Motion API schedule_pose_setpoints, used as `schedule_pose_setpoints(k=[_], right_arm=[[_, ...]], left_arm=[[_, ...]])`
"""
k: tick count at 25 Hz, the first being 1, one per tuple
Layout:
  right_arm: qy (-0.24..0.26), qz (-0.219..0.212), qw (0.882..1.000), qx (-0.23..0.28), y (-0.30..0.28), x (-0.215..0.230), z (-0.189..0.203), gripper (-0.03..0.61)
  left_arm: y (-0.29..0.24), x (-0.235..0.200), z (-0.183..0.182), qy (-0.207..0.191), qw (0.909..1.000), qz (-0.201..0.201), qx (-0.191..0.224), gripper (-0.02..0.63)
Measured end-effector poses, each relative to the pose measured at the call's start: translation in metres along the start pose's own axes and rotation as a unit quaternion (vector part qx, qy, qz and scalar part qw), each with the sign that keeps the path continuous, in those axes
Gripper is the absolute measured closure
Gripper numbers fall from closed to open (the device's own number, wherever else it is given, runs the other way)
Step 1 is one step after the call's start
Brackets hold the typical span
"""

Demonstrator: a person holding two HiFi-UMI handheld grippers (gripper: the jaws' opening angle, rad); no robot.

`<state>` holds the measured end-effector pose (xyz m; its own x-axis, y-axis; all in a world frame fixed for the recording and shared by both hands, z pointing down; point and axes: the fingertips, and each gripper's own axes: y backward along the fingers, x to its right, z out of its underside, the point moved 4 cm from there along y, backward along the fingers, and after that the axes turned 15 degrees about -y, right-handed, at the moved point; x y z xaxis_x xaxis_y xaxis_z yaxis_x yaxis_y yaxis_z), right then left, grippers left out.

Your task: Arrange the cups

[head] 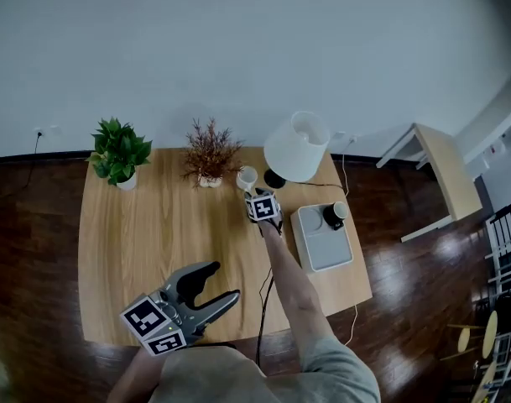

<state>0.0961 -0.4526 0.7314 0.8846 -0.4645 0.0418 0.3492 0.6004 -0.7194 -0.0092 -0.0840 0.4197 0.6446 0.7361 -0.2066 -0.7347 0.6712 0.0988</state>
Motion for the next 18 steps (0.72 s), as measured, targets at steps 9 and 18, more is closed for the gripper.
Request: schedule_pose_setpoints(k=[9,18], right_arm=[[-0.06,0.033,0.997,-0.032,-0.048,0.006,-0.004,0.471],[-0.055,-0.001,0.998,-0.032,0.004,-0.003,0.049,0.512]], left_arm=[[0.021,-0.005,0.003,0.001,0.9996,-0.027,-0.005,0.346],[0.025,-0.001,-0.004,0.001,0.9999,-0.012,0.01,0.345]])
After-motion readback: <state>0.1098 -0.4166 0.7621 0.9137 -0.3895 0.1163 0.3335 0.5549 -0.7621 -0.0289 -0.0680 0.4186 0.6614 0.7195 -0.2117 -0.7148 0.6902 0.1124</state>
